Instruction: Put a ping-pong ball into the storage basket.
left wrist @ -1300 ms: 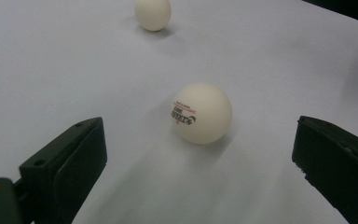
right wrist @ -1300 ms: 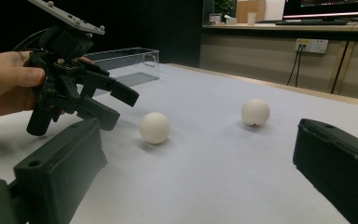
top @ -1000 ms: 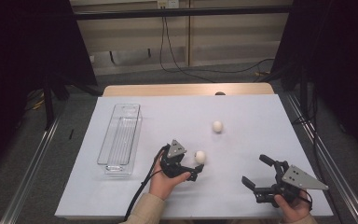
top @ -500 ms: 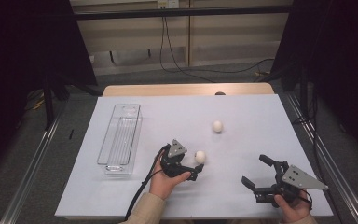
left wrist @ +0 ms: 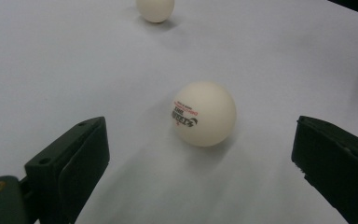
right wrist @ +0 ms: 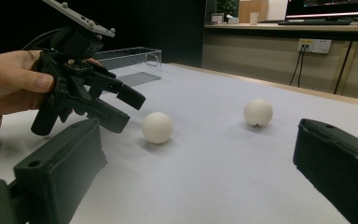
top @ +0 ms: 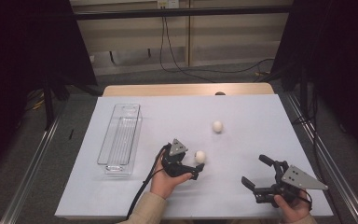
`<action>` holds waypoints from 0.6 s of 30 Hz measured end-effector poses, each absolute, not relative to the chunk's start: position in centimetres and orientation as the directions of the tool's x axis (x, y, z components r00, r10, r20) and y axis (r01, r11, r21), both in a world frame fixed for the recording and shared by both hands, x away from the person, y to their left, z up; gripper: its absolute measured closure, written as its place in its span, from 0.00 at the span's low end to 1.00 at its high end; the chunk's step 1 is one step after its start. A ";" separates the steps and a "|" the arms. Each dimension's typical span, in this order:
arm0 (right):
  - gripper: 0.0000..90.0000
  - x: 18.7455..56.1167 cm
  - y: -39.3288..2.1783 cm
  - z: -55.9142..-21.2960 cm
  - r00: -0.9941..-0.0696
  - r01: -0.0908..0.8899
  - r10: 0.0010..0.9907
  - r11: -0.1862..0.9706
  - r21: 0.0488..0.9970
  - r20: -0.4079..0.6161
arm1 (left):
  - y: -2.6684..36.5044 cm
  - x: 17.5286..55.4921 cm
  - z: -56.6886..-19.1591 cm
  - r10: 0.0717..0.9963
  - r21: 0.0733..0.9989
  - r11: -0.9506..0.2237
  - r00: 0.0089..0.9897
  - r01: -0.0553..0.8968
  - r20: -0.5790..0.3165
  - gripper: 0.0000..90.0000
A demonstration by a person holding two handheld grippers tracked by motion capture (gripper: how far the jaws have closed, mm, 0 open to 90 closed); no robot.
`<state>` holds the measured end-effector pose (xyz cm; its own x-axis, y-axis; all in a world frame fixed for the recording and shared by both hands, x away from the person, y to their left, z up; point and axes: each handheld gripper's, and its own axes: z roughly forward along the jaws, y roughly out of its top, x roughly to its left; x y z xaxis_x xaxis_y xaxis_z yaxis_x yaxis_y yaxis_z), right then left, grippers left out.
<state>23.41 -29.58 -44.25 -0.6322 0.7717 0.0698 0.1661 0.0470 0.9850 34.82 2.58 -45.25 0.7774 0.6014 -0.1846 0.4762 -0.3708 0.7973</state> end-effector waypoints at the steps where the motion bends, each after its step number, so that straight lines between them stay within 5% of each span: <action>1: 0.01 23.4 -29.6 -44.3 -0.632 0.166 0.772 0.047 0.985 0.070 | 2.5 34.8 -45.2 0.603 0.797 -0.370 0.776 0.478 -0.185 0.05; 18: 0.01 23.4 -29.6 -44.3 -0.634 0.167 0.770 0.046 0.985 0.071 | 1.5 35.2 -45.4 0.601 0.772 -0.404 0.778 0.491 -0.180 0.09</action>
<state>23.41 -29.60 -44.25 -0.6335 0.7705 0.0709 0.1666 0.0463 0.9849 35.22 1.48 -45.40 0.7784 0.6014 -0.1800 0.4906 -0.4039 0.7721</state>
